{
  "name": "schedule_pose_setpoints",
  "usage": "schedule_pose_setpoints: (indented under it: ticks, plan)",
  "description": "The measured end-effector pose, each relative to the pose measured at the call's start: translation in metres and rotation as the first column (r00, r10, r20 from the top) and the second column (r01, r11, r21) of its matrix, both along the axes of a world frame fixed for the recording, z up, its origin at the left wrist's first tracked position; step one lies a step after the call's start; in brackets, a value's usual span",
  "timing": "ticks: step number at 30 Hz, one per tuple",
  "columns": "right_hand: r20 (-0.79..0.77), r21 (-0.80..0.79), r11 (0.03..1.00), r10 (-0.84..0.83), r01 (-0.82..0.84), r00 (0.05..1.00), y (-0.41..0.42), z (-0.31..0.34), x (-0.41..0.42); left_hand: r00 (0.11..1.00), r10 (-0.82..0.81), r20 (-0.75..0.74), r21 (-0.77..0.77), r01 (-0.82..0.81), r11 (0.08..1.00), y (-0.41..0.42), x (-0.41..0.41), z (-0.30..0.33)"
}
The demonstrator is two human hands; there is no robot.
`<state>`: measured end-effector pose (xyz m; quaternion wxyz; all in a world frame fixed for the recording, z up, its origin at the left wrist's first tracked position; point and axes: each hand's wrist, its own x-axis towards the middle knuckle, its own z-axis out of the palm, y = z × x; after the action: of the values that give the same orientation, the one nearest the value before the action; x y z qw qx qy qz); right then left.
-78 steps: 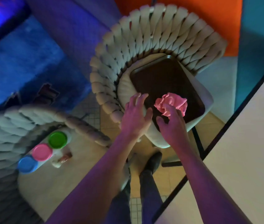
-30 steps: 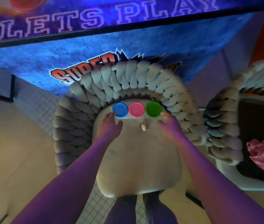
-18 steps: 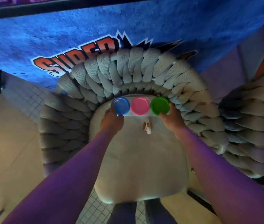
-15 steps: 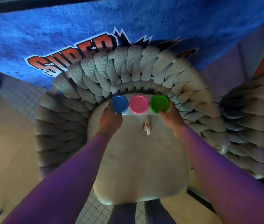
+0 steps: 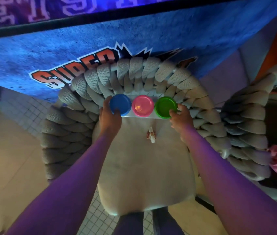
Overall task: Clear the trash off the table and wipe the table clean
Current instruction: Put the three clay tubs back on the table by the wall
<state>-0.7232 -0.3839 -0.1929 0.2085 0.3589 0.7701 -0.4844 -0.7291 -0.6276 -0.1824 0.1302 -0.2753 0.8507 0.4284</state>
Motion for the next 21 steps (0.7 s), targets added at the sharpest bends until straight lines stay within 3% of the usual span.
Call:
schedule_pose_setpoints:
  ticks: [10,21]
  plan:
    - [-0.212,0.022,0.977,-0.201,0.210,0.957,0.021,0.100,0.037,0.987,0.020,-0.158,0.059,-0.011,0.998,0.030,0.034,0.106]
    - [-0.386,-0.114,0.873,-0.479,0.475,0.788,0.096,0.218,0.176,0.906,-0.189,-0.378,0.162,0.266,0.950,0.107,0.110,0.215]
